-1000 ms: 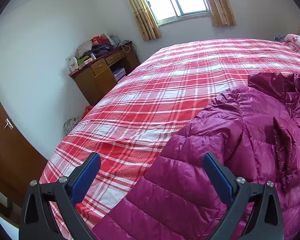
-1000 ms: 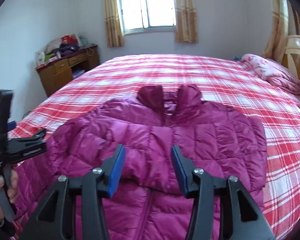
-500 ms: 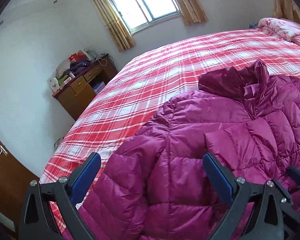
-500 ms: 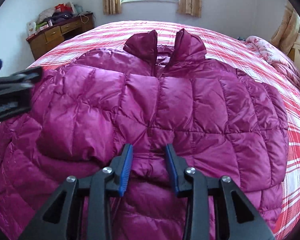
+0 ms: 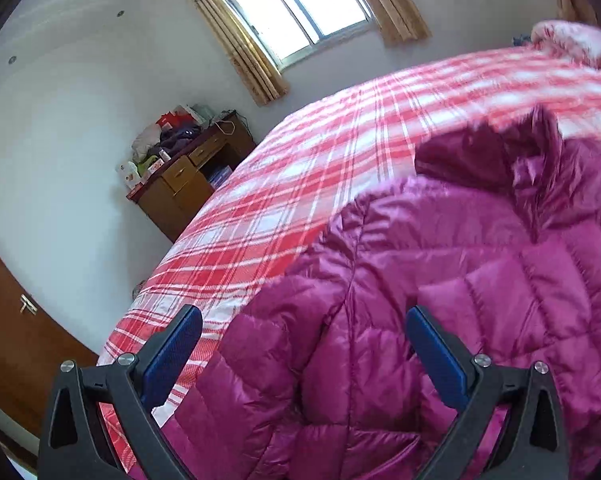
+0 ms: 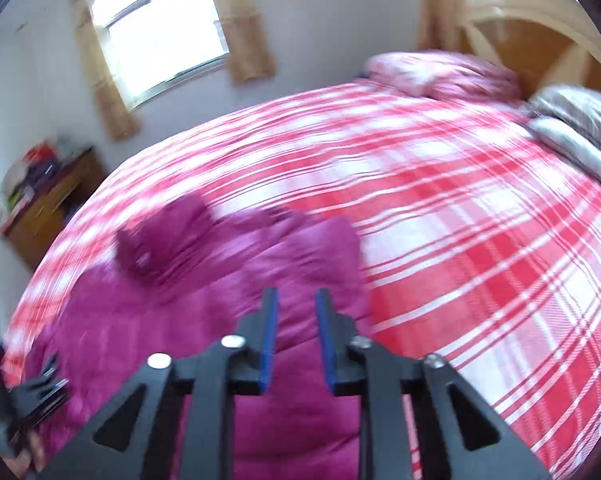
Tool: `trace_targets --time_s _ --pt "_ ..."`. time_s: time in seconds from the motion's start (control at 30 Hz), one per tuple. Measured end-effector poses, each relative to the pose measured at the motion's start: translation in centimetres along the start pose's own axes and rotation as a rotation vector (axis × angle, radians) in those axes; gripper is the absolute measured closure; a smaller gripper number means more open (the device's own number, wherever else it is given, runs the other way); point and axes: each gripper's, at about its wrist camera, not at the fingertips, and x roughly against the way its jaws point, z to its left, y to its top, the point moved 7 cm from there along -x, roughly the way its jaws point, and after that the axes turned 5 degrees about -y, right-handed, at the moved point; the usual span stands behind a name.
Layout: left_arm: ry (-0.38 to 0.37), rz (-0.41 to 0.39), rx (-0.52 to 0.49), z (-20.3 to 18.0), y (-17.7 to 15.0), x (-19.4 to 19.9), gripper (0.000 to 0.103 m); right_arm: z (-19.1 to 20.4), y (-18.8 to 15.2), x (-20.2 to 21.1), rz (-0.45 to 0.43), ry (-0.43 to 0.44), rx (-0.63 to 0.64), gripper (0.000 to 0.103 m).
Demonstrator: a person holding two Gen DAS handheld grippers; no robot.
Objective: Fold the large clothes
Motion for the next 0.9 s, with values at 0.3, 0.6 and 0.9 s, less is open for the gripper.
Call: trace_targets --time_s 0.3,0.6,0.9 --pt "0.082 0.059 -0.166 -5.5 -0.6 -3.5 0.001 1.0 -1.8 -4.4 0.087 0.045 0.058 0.086" --pt "0.026 0.079 -0.105 -5.0 -2.8 -5.6 0.001 1.2 -3.5 -5.8 0.166 -0.017 0.17 0.087" --pt "-0.033 0.097 -0.048 -4.9 -3.0 -6.2 0.001 2.2 0.6 -4.8 0.092 0.001 0.085 0.086"
